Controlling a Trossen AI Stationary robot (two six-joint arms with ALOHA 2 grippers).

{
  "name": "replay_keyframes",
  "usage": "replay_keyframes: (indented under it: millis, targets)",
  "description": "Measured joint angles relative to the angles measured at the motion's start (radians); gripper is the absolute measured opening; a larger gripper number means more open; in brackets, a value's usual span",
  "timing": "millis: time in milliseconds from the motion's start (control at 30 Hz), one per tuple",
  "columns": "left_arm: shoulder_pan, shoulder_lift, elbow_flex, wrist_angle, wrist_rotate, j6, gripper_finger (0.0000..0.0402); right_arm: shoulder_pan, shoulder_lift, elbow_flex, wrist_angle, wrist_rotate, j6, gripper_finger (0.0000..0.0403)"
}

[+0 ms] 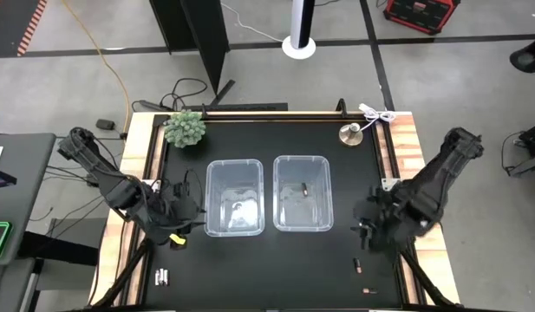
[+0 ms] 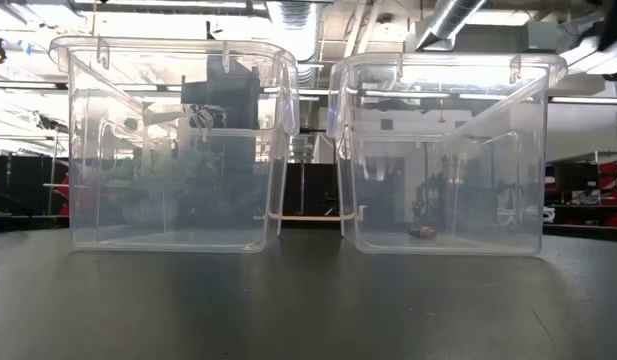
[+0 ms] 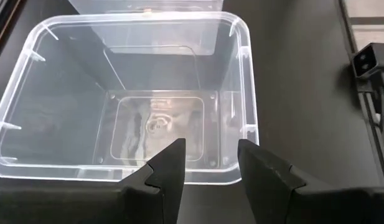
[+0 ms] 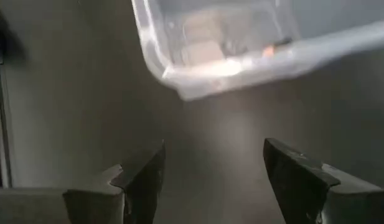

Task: Sort batteries
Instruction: Put the top brown battery into the right transparent bin

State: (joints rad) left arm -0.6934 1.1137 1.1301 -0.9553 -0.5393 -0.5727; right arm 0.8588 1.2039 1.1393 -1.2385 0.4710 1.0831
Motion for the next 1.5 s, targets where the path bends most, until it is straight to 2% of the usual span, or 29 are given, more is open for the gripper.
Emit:
replay_keyframes:
  millis: [167, 333, 700, 933, 1167, 1333, 1500]
  targets:
    - [0.0, 0.023, 0.0, 0.001, 0.009, -0.018, 0.0144, 0.152, 0.13, 0.0, 0.012, -0.058, 0.328, 0.0281]
    - [0.0, 0.026, 0.0, 0.001, 0.012, -0.018, 0.0144, 0.246, 0.289, 0.0, 0.057, -0.124, 0.568, 0.0281]
    - [0.0, 0.025, 0.0, 0.003, 0.012, -0.018, 0.0144, 0.25, 0.518, 0.0, 0.179, -0.241, 0.865, 0.0281]
    - [0.0, 0.025, 0.0, 0.004, 0.012, -0.018, 0.0144, 0.232, 0.557, -0.011, 0.214, -0.268, 0.912, 0.0281]
    - [0.0, 0.025, 0.0, 0.004, 0.012, -0.018, 0.0144, 0.221, 0.569, -0.093, 0.347, -0.275, 0.949, 0.0281]
    - [0.0, 0.025, 0.0, 0.004, 0.012, -0.017, 0.0144, 0.207, 0.567, -0.125, 0.371, -0.274, 0.959, 0.028]
    - [0.0, 0.025, 0.0, 0.003, 0.012, -0.018, 0.0144, 0.179, 0.566, -0.141, 0.39, -0.296, 0.901, 0.0241]
